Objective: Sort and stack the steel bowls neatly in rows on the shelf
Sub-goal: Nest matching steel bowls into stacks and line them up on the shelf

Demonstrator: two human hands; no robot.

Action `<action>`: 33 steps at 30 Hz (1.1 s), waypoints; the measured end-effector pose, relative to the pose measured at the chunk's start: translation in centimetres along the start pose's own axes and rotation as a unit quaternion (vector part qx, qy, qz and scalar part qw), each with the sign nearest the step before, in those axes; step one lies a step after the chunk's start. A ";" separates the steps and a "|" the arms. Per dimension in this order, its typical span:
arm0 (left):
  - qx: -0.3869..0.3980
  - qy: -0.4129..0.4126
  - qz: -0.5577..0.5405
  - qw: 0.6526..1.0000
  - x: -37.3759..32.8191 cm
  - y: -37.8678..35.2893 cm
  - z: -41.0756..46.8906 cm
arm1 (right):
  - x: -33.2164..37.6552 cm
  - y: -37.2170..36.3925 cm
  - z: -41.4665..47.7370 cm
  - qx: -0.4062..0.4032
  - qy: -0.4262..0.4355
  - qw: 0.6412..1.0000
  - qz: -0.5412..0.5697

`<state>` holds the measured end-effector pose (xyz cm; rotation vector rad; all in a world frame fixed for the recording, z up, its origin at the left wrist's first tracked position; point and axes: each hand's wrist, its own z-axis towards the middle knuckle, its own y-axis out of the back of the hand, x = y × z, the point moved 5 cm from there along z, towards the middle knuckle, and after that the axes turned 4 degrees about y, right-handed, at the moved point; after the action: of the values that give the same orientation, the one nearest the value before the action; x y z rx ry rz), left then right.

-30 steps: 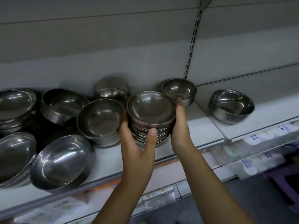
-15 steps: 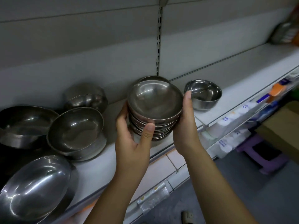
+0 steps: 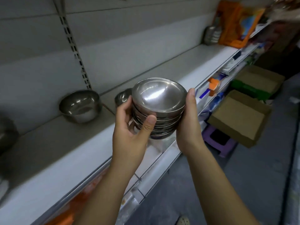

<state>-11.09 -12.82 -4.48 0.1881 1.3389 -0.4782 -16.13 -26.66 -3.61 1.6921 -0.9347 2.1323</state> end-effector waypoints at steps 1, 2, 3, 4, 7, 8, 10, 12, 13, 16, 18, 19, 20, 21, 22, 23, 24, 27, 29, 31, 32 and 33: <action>0.008 0.002 0.000 1.000 0.4 -1.9 0.3 | 0.5 1.9 0.5 -0.013 0.003 1.000 -0.002; 0.015 0.006 -0.004 1.000 0.7 -3.7 0.7 | 1.1 3.8 1.0 -0.027 0.005 1.000 -0.007; 0.025 0.010 -0.007 1.000 1.1 -5.6 1.1 | 1.8 5.5 1.6 -0.039 0.009 0.999 -0.010; 0.035 0.010 -0.008 0.999 1.5 -7.7 1.4 | 2.3 7.4 2.3 -0.047 0.012 0.999 -0.006; 0.059 0.013 -0.015 0.998 2.9 -13.7 2.6 | 3.9 13.0 4.3 -0.077 0.027 0.997 -0.007; 0.064 0.015 -0.013 0.998 3.3 -15.6 3.1 | 4.2 15.0 5.1 -0.083 0.031 0.996 -0.007; 0.077 0.018 -0.008 0.997 4.1 -19.4 3.8 | 4.7 18.6 6.5 -0.088 0.032 0.996 0.000; 0.095 0.026 -0.013 0.995 4.9 -22.7 4.3 | 5.1 22.0 7.7 -0.099 0.027 0.995 -0.003; 0.104 0.032 -0.019 0.994 5.3 -24.2 4.4 | 5.3 23.5 8.3 -0.107 0.027 0.994 -0.011; 0.120 0.048 -0.029 0.991 6.6 -27.9 5.0 | 5.3 27.5 10.0 -0.121 0.019 0.992 -0.018; 0.126 0.062 -0.037 0.989 7.3 -29.9 5.8 | 5.1 29.7 11.3 -0.142 0.013 0.990 -0.021; 0.129 0.069 -0.039 0.988 7.7 -30.8 6.4 | 5.1 30.6 12.0 -0.151 0.015 0.988 -0.024; 0.131 0.072 -0.038 0.988 8.0 -31.8 7.0 | 5.1 31.4 12.8 -0.155 0.014 0.987 -0.027; 0.131 0.074 -0.036 0.988 8.4 -32.6 7.9 | 5.2 32.0 13.7 -0.156 0.011 0.987 -0.027; 0.132 0.075 -0.033 0.988 8.7 -33.5 8.8 | 5.3 32.5 14.7 -0.160 0.007 0.987 -0.028; 0.131 0.078 -0.030 0.988 9.1 -34.2 9.8 | 5.4 33.0 15.8 -0.163 0.002 0.986 -0.027; 0.130 0.080 -0.025 0.988 9.5 -35.0 10.9 | 5.5 33.5 17.0 -0.165 0.002 0.986 -0.025; 0.130 0.076 -0.003 0.989 10.7 -37.1 14.8 | 6.1 34.8 21.2 -0.163 0.008 0.986 -0.022; 0.130 0.077 -0.001 0.988 11.4 -38.7 17.9 | 6.6 35.7 24.2 -0.169 0.017 0.985 -0.022; 0.133 0.076 -0.002 0.988 11.9 -40.4 21.0 | 7.2 36.4 27.3 -0.163 0.023 0.986 -0.020; 0.135 0.076 0.001 0.988 12.2 -41.3 22.5 | 7.4 36.9 28.9 -0.164 0.023 0.986 -0.021; 0.137 0.077 0.004 0.988 12.6 -42.1 24.0 | 7.6 37.2 30.5 -0.166 0.021 0.986 -0.021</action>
<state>-6.23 -62.61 -5.17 0.4651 1.4187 -0.6508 -15.97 -75.34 -4.92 1.4825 -1.1545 1.8535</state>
